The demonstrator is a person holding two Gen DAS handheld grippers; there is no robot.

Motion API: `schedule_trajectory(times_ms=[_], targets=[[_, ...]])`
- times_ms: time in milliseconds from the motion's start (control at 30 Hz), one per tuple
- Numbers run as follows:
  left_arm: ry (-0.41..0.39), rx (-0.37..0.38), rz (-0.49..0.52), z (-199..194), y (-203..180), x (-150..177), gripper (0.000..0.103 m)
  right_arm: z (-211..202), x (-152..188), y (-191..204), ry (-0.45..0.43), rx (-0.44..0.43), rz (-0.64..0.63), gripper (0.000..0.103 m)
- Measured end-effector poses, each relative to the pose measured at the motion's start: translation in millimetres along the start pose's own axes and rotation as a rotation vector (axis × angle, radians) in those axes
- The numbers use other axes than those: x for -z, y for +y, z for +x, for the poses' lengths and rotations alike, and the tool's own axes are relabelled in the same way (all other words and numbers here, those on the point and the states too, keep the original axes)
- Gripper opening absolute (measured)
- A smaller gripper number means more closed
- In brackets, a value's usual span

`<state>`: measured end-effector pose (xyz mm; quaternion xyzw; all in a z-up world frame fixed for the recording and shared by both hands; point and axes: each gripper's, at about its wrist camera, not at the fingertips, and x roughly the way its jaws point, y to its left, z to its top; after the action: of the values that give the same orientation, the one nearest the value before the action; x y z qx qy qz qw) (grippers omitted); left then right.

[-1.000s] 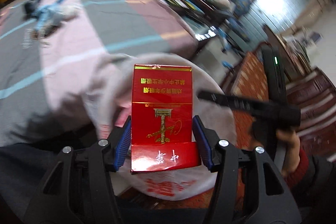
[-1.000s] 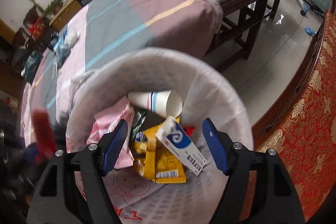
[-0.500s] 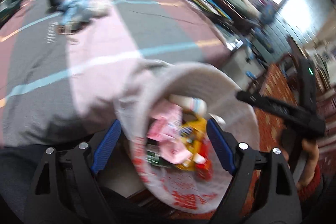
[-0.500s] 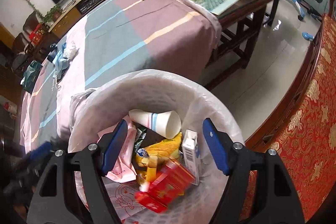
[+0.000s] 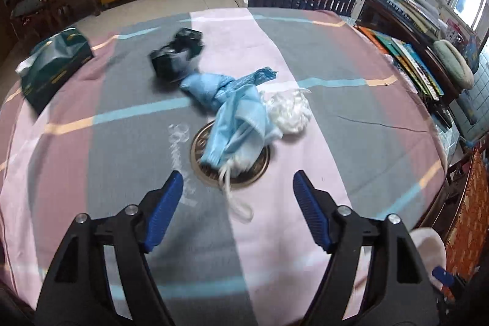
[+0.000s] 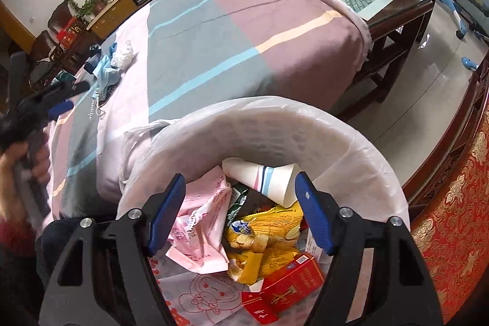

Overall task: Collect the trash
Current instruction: 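Grasp the blue face mask with the left tool while the right tool grasps the blue cloth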

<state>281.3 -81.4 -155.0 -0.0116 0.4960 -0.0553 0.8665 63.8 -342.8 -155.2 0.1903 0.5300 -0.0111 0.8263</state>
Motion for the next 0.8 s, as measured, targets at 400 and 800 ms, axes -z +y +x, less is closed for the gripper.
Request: schedule_trajectory(times_ms=[400,800], targets=[[-0.026,0.088,-0.061,10.6,36.1,4.3,0.011,10.8,-52.6,39.6,-0.014,-0.050,-0.033,0.073],[-0.213,-0.015,-0.443,-115.1,213.0,131.9,0.011,122.4,-143.6,275.7,-0.027,-0.093,-0.452,0.074]])
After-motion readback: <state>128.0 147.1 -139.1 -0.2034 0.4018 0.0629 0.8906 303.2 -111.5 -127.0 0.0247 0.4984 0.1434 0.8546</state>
